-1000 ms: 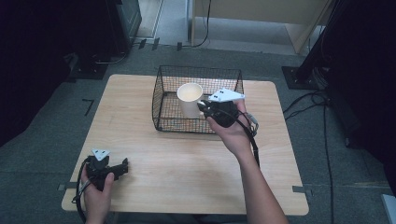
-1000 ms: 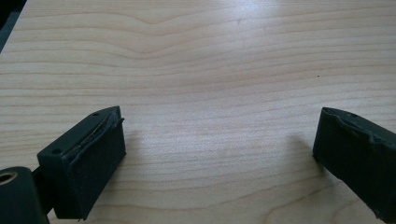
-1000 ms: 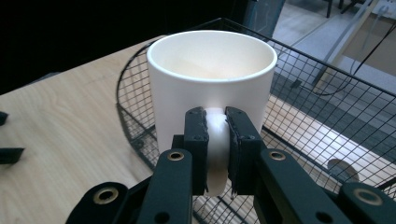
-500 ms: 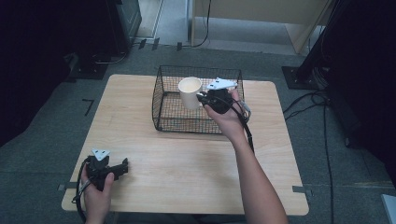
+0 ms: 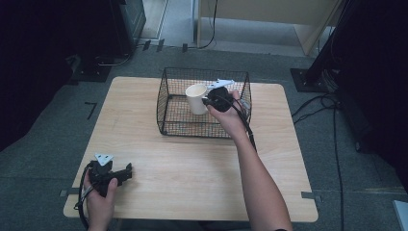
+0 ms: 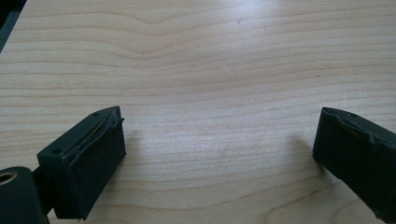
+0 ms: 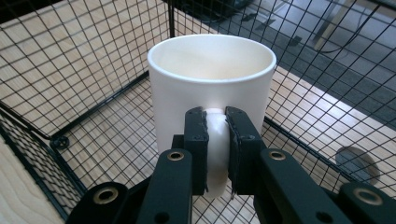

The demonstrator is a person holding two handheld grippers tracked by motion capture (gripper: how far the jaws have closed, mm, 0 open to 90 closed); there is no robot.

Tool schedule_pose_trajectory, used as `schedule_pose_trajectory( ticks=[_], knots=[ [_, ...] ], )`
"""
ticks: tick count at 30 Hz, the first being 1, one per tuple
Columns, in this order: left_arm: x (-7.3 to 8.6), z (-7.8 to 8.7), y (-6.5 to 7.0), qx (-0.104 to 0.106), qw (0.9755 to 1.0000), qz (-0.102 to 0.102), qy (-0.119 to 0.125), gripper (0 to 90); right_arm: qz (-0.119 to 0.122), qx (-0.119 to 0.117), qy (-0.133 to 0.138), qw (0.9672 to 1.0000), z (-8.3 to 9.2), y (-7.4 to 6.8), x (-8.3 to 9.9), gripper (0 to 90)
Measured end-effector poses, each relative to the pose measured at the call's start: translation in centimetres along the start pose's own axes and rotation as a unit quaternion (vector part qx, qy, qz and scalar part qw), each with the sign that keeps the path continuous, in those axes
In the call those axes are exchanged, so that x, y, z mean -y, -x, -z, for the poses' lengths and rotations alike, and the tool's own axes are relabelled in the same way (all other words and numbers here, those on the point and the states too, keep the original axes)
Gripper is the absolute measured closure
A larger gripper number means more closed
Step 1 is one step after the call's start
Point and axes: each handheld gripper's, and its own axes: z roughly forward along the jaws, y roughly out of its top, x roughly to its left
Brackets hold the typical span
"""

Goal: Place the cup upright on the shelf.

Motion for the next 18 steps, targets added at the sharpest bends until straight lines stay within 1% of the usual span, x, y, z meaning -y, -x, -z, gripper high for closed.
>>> schedule_pose_trajectory(
  ticks=[2, 5, 6, 10, 13, 15, 18],
  knots=[
    [0.0, 0.0, 0.0, 0.0, 1.0, 0.0, 0.0, 2.4, 0.005, -0.004, -0.005, 1.0, -0.5, 0.4, -0.1, 80.2],
    [0.0, 0.0, 0.0, 0.0, 1.0, 0.0, 0.0, 2.4, 0.02, -0.002, -0.019, 0.9996, -1.1, 0.7, -0.2, 80.2],
    [0.0, 0.0, 0.0, 0.0, 1.0, 0.0, 0.0, 2.4, 0.021, -0.003, -0.024, 0.9995, -1.4, 0.8, -0.3, 80.2],
    [0.0, 0.0, 0.0, 0.0, 1.0, -0.001, 0.0, 2.4, 0.016, -0.01, -0.035, 0.9992, -2.1, 1.2, -0.1, 80.2],
    [0.0, 0.0, 0.0, 0.0, 1.0, -0.001, 0.0, 2.4, 0.023, -0.01, -0.047, 0.9986, -2.4, 1.2, 0.2, 80.2],
    [0.0, 0.0, 0.0, 0.0, 1.0, -0.001, 0.0, 2.4, 0.02, -0.012, -0.047, 0.9986, -2.4, 1.4, 0.2, 80.2],
    [0.0, 0.0, 0.0, 0.0, 1.0, -0.001, 0.0, 2.4, 0.019, -0.016, -0.059, 0.998, -2.3, 1.6, 0.3, 80.0]
  ],
)
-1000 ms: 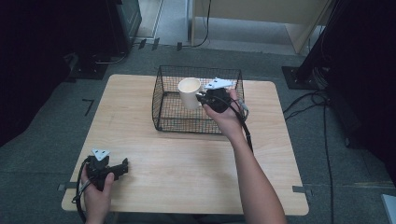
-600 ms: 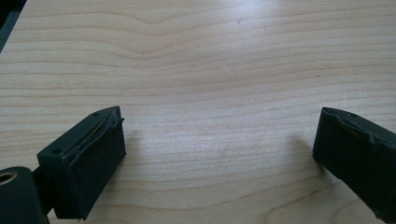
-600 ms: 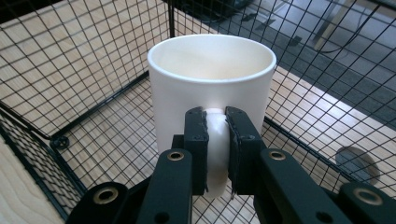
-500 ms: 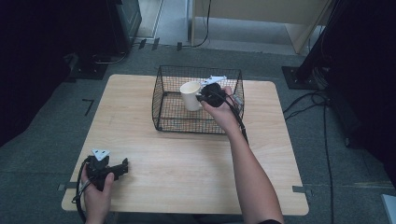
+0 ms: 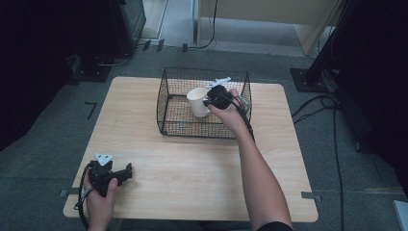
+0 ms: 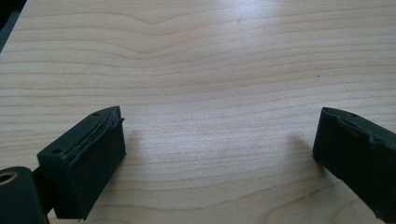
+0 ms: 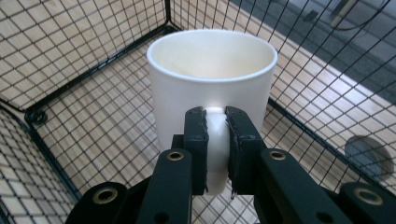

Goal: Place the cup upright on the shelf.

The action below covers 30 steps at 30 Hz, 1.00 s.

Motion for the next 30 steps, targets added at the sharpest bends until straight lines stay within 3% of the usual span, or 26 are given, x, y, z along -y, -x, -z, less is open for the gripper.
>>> schedule_pose_trajectory(
  ticks=[12, 16, 22, 27, 29, 30],
  knots=[
    [0.0, 0.0, 0.0, 0.0, 1.0, 0.001, 0.001, 2.4, 0.009, 0.029, -0.081, 0.9963, 0.1, 0.4, 0.6, 78.6],
    [0.0, 0.0, 0.0, 0.0, 1.0, 0.001, 0.001, 2.4, -0.002, 0.027, -0.091, 0.9954, 0.2, 0.7, 0.8, 74.2],
    [0.0, 0.0, 0.0, 0.0, 1.0, 0.001, 0.001, 2.4, -0.006, 0.023, -0.078, 0.9966, 1.2, 0.6, 0.7, 66.4],
    [0.0, 0.0, 0.0, 0.0, 1.0, 0.001, 0.001, 2.4, -0.014, 0.02, -0.057, 0.9981, 2.5, 0.2, 0.6, 48.7],
    [0.0, 0.0, 0.0, 0.0, 1.0, 0.001, 0.0, 2.4, -0.023, 0.027, -0.048, 0.9982, 3.2, 0.1, 0.6, 33.4],
    [0.0, 0.0, 0.0, 0.0, 1.0, 0.001, 0.001, 2.4, -0.029, 0.027, -0.041, 0.9984, 3.6, 0.0, 0.6, 21.1]
  ],
)
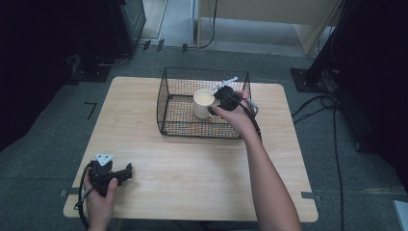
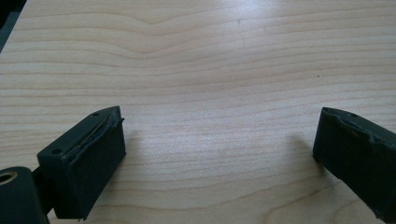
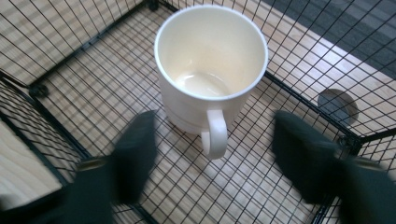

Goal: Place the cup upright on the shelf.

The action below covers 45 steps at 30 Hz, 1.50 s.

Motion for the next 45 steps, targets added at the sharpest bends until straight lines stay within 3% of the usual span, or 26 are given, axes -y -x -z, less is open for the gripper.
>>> schedule_pose_trajectory(
  ticks=[2, 4, 10, 21, 27, 45],
  knots=[
    [0.0, 0.0, 0.0, 0.0, 1.0, 0.0, 0.0, 2.4, -0.011, 0.003, 0.006, 0.9999, 0.6, -0.2, 0.1, 5.5],
    [0.0, 0.0, 0.0, 0.0, 1.0, 0.0, 0.0, 2.4, -0.019, 0.003, 0.021, 0.9996, 1.5, -0.4, 0.4, 0.0],
    [0.0, 0.0, 0.0, 0.0, 1.0, 0.0, 0.0, 2.4, -0.031, 0.008, 0.065, 0.9974, 4.2, -1.5, 1.6, 0.0],
    [0.0, 0.0, 0.0, 0.0, 1.0, 0.0, 0.0, 2.4, -0.038, 0.001, 0.095, 0.9948, 6.9, -2.8, 5.5, 0.0],
    [0.0, 0.0, 0.0, 0.0, 1.0, -0.001, 0.0, 2.4, -0.04, 0.01, 0.103, 0.9938, 7.9, -3.0, 7.4, 0.0],
    [0.0, 0.0, 0.0, 0.0, 1.0, -0.001, 0.0, 2.4, -0.06, 0.027, 0.095, 0.9933, 9.2, -2.2, 13.9, 0.0]
  ],
)
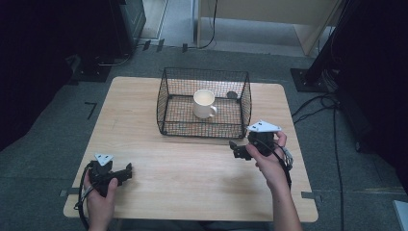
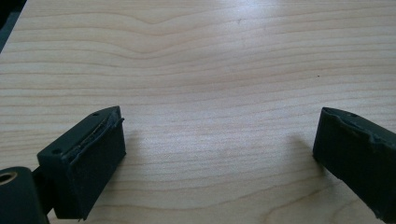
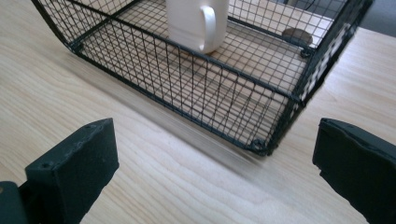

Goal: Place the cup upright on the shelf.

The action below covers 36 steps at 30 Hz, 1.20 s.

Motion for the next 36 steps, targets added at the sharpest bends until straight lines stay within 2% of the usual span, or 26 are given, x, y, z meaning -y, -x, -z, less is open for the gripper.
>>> schedule_pose_trajectory(
  ticks=[18, 36],
  knots=[
    [0.0, 0.0, 0.0, 0.0, 1.0, 0.0, 0.0, 2.4, -0.016, 0.02, -0.009, 0.9996, 1.4, 1.5, 4.9, 0.0],
    [0.0, 0.0, 0.0, 0.0, 1.0, 0.0, 0.0, 2.4, -0.058, 0.051, -0.027, 0.9966, 3.1, 4.2, 9.4, 0.0]
  ],
)
